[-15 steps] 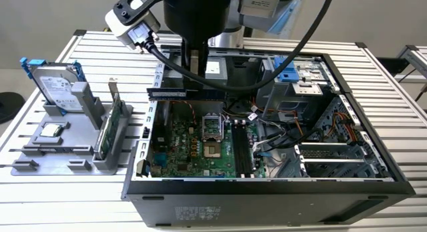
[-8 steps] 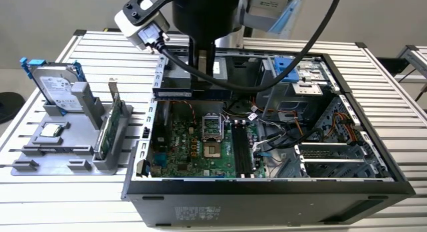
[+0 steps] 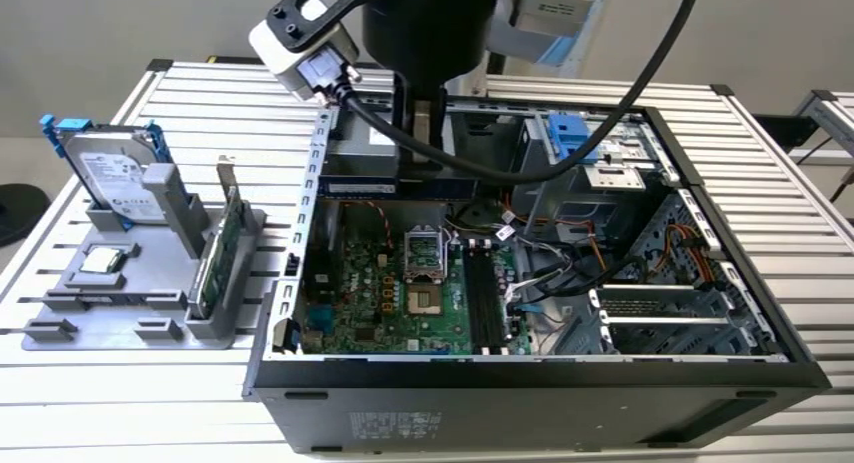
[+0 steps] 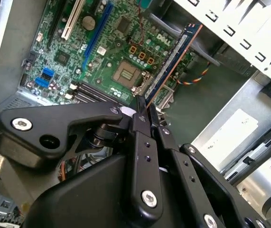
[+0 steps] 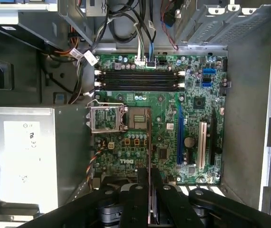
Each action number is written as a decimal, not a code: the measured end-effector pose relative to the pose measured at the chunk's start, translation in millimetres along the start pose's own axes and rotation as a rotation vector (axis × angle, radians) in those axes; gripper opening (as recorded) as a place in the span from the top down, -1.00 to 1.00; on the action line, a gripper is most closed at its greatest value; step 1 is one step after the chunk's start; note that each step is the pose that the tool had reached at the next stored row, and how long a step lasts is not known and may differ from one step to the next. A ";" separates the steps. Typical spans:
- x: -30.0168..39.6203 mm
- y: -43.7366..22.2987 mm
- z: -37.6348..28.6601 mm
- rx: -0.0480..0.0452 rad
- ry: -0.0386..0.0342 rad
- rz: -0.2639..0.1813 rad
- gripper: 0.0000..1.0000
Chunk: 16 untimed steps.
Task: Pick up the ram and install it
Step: 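Pick up the ram and move it above insertion slot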
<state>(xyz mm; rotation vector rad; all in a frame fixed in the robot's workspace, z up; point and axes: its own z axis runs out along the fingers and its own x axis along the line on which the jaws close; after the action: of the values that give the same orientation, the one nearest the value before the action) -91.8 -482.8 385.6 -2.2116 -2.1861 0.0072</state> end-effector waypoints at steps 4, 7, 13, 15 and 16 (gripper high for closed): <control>0.1 5.0 -0.1 -0.0001 0.0001 0.000 1.00; 0.1 8.6 -0.2 0.0000 0.0000 0.000 1.00; 0.2 15.5 -0.3 0.0000 0.0001 0.000 1.00; 0.2 17.7 -0.5 0.0000 0.0000 0.000 1.00; 0.2 18.9 -0.5 0.0000 0.0001 0.000 1.00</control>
<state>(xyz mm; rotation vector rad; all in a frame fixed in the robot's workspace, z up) -72.9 -482.8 385.5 -2.2117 -2.1860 0.0071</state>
